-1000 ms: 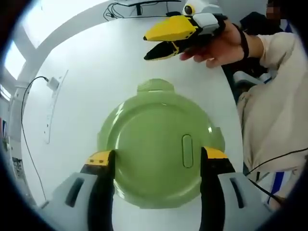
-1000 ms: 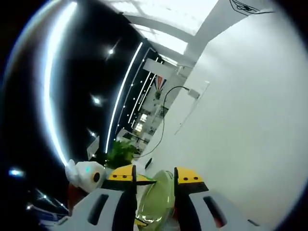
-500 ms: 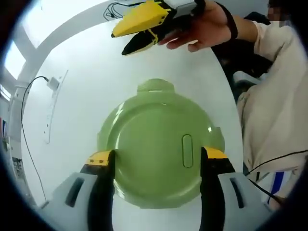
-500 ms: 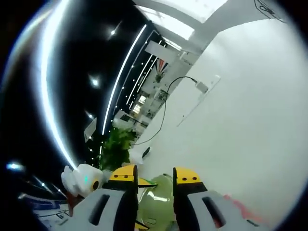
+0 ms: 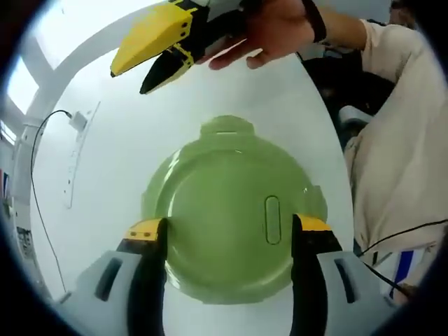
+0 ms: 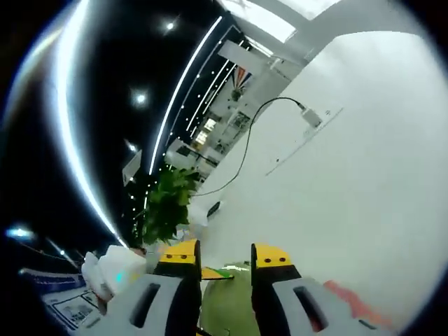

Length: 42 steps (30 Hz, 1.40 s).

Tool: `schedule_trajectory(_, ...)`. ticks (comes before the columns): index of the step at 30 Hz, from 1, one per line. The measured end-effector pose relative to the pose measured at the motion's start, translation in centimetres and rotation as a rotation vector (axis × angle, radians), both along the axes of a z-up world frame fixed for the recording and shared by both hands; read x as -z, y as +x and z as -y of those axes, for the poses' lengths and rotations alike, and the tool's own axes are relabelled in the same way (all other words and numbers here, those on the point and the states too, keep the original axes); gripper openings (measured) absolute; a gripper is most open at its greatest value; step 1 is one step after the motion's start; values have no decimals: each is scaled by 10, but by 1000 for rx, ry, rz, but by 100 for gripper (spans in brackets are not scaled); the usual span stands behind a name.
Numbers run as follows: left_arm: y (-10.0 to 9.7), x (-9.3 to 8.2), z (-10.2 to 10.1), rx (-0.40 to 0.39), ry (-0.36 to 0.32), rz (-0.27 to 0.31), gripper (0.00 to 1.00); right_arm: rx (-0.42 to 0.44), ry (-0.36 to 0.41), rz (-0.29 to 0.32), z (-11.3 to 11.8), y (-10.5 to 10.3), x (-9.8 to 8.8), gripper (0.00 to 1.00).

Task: Open container latches remove lid place lid upside down on tabletop take tomato from container place on tabletop

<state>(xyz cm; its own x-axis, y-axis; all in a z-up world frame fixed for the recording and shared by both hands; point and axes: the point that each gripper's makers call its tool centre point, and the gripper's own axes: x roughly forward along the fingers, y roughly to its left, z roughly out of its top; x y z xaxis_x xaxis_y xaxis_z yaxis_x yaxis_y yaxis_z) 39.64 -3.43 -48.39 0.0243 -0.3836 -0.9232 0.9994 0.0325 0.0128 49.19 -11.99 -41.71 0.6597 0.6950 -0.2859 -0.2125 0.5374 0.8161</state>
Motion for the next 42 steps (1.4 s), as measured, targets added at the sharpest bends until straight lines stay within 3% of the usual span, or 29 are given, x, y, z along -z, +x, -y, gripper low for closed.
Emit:
schedule_trajectory(7, 0, 0, 1, 1, 4, 0, 64, -91, -77, -32, -8, 15, 14, 22)
schedule_trajectory(18, -1, 0, 1, -2, 2, 0, 64, -212, -119, -46, -36, 25, 27, 23)
schedule_trajectory(24, -1, 0, 1, -2, 7, -1, 64, -279, -114, -59, -50, 24, 30, 23)
schedule_trajectory(29, -1, 0, 1, -2, 6, -1, 64, -382, -99, -89, -63, 18, 39, 22)
schedule_trajectory(38, -2, 1, 0, -4, 5, -2, 64, -390, -63, -97, -71, 31, 42, 22)
schedule_trajectory(42, -2, 1, 0, -4, 6, -1, 64, -446, -73, -109, -78, 29, 53, 21)
